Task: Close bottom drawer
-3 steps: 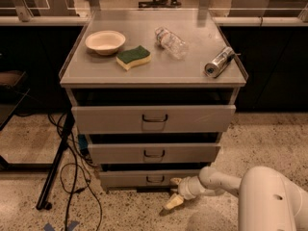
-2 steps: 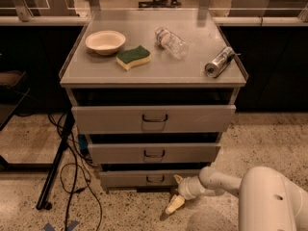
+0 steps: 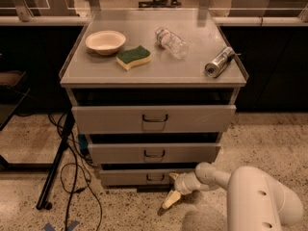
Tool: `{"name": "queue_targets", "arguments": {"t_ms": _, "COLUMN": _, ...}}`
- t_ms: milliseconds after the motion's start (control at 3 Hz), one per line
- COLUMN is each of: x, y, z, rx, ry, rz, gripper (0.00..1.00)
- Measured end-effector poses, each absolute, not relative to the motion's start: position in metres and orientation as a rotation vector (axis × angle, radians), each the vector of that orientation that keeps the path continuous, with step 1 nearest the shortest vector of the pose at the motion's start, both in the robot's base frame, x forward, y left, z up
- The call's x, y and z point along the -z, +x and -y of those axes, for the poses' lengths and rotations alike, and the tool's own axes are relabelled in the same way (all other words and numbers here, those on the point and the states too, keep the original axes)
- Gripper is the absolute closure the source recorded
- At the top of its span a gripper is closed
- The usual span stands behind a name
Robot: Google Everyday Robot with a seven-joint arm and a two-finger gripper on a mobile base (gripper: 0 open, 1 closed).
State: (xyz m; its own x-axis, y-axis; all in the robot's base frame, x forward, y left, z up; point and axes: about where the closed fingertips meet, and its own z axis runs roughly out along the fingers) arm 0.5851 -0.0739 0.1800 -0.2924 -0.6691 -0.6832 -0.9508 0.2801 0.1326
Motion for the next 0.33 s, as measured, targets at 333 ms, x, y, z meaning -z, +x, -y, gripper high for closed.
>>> {"name": "queue_targets", "arguments": {"t_ms": 333, "x": -0.1800, "y": 0.5851, "z": 0.0739, "rx": -0.735, "ry": -1.450, "rz": -2.050, "gripper": 0.00}}
